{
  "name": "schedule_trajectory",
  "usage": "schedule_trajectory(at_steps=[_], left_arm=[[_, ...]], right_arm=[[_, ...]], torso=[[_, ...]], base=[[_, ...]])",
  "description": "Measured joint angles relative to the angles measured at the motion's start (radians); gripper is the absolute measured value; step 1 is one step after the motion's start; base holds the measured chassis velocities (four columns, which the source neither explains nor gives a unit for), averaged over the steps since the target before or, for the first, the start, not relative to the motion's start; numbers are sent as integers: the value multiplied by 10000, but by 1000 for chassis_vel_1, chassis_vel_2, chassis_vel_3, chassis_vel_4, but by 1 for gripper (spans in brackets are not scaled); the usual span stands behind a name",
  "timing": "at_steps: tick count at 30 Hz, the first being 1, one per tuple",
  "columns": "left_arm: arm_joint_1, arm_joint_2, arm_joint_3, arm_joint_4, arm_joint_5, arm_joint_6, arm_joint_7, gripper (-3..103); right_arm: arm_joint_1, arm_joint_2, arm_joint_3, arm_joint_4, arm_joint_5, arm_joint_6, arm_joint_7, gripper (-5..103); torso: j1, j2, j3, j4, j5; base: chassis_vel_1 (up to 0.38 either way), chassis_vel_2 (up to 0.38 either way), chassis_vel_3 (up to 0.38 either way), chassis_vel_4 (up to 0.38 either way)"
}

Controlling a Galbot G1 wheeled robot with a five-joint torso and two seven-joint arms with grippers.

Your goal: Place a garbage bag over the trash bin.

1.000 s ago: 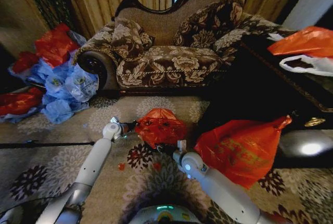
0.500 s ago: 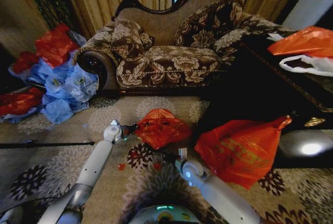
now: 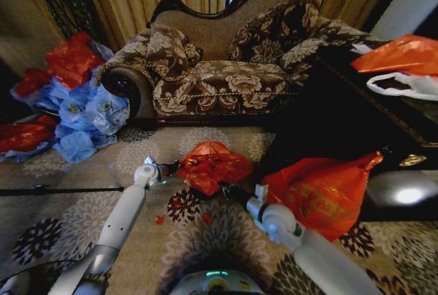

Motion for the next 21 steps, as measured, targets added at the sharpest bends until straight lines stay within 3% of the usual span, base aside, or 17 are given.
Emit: schedule_trajectory(at_steps=[6, 9, 12, 14, 18, 21], left_arm=[[20, -38, 19, -69, 28, 12, 1, 0], [-43, -35, 23, -39, 31, 14, 12, 0], [-108, -34, 51, -5, 31, 21, 34, 0], [-116, -37, 58, -4, 32, 23, 37, 0], [-139, -76, 73, 8, 37, 29, 53, 0], [-123, -87, 70, 8, 35, 31, 56, 0]], right_arm=[[1627, 466, -1015, -1668, -824, 104, -753, 58], [1894, 527, -1409, -2106, -1307, 173, -1023, 63], [2138, 599, -1730, -2697, -1776, 288, -1331, 80], [2210, 599, -1777, -2840, -1798, 295, -1433, 80], [2627, 539, -2218, -3311, -1998, 289, -1915, 99], [2810, 649, -2454, -3652, -2290, 362, -2065, 100]], torso=[[1, 0, 1, 0, -3], [1, 0, 1, 0, 0], [1, 0, 1, -1, 0], [1, 0, 1, -2, 0], [1, 0, 0, -3, -3], [1, 0, 0, -3, 0]], base=[[0, 0, 0, 0], [0, 0, 0, 0], [0, 0, 0, 0], [0, 0, 0, 0], [0, 0, 0, 0], [0, 0, 0, 0]])
